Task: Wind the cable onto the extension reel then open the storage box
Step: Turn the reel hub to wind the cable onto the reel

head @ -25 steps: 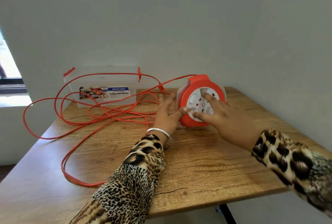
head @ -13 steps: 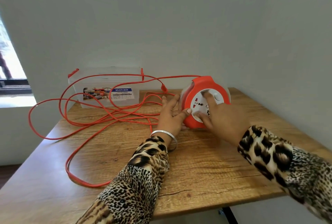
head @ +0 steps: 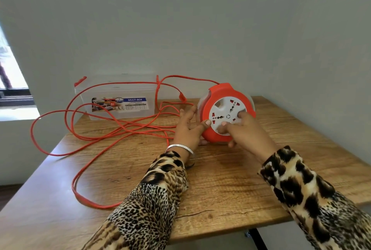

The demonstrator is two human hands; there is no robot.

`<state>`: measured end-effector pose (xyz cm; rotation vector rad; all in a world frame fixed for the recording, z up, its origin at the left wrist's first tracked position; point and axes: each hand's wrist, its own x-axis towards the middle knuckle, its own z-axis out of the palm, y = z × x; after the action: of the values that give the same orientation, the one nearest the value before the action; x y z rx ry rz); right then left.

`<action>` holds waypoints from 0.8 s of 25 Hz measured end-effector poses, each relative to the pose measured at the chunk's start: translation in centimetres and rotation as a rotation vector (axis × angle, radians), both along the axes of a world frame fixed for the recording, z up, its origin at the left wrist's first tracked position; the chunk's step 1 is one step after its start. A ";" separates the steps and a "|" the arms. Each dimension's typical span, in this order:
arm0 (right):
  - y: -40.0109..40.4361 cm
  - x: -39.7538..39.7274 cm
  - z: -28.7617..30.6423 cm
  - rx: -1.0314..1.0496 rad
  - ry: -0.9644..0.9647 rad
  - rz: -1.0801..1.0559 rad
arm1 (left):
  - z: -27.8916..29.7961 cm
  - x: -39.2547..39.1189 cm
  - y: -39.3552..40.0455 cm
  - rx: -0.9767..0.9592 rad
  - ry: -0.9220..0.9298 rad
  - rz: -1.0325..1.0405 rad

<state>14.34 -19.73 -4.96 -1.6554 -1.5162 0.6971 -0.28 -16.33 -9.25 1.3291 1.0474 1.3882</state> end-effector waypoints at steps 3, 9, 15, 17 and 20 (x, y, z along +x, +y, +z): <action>-0.8 2.5 -1.2 0.462 -0.639 -0.076 | -0.2 0.1 0.4 -0.023 -0.032 -0.024; 2.6 5.0 -1.4 0.815 -1.225 0.244 | -0.4 -0.2 0.9 -0.076 -0.124 -0.104; 5.0 5.9 2.4 0.870 -1.539 0.631 | -0.2 -0.8 1.5 -0.119 -0.141 -0.127; 6.3 6.0 3.0 0.834 -1.535 0.656 | -0.2 -0.8 1.5 -0.107 -0.126 -0.138; 7.6 5.7 2.0 0.827 -1.494 0.588 | -0.2 -0.9 1.8 -0.099 -0.112 -0.119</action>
<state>20.05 -12.13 -2.96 -0.9006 -2.7472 -1.1451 -1.13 -14.51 -9.50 1.2084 0.9350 1.2903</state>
